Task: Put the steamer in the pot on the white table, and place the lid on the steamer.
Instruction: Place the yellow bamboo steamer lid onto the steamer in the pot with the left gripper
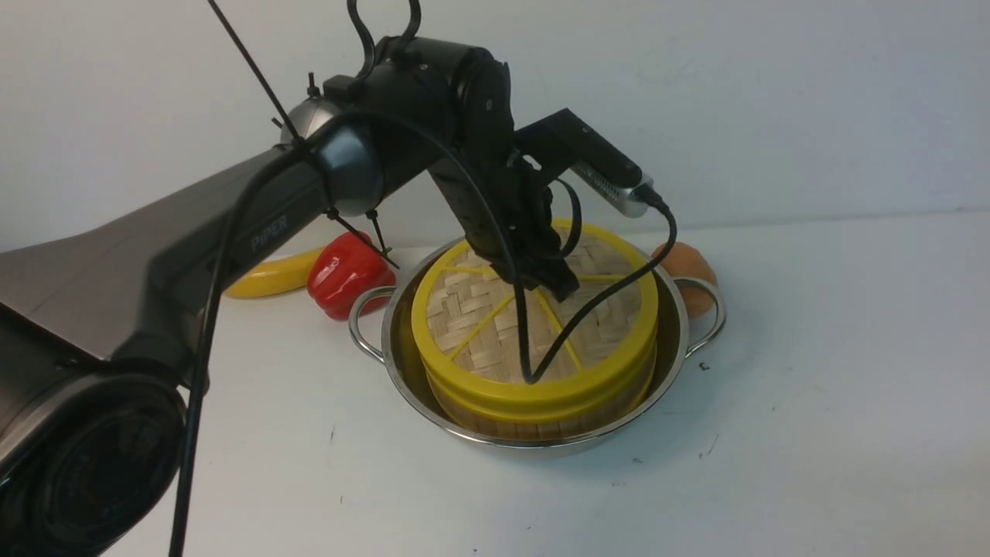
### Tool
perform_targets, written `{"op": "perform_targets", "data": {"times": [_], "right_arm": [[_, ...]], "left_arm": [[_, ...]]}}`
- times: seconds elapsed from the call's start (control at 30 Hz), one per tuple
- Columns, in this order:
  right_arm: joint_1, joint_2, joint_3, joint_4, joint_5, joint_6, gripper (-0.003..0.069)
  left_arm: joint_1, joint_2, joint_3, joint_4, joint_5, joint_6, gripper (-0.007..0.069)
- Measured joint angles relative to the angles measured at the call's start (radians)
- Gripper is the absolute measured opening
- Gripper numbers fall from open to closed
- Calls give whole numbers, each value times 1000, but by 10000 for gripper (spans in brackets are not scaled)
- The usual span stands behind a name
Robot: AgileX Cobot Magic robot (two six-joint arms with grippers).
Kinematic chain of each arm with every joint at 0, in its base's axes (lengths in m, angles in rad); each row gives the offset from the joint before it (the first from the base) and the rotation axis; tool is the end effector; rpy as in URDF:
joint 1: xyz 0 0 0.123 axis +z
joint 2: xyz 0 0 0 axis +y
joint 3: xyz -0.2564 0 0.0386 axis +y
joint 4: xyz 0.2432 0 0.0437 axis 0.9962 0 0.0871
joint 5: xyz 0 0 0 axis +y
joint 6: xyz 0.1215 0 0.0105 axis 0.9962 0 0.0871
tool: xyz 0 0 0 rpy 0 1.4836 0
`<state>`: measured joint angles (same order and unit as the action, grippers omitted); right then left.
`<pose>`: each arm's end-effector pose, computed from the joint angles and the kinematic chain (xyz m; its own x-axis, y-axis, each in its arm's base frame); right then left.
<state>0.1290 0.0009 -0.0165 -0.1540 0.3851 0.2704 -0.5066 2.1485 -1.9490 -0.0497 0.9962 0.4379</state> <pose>0.1032 0.0063 0.1758 -0.2795 0.0918 -0.9558 -0.0383 0.9936 0.1066 0.4117 -0.2343 0.2023 -0.5171 0.7434 -0.4242 0.7719 0.6192 0.1441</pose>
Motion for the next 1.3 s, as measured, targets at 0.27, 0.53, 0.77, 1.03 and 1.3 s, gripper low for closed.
{"op": "perform_targets", "data": {"times": [0.27,0.53,0.77,1.03,1.3], "right_arm": [[0,0,0,0,0,0,243],[0,0,0,0,0,0,243],[0,0,0,0,0,1,243],[0,0,0,0,0,1,243],[0,0,0,0,0,1,243]], "left_arm": [[0,0,0,-6,-4,21,139],[0,7,0,-15,-7,22,348],[0,22,0,-15,-58,28,265],[1,25,0,-10,-67,31,128],[1,25,-5,-10,-29,31,125]]}}
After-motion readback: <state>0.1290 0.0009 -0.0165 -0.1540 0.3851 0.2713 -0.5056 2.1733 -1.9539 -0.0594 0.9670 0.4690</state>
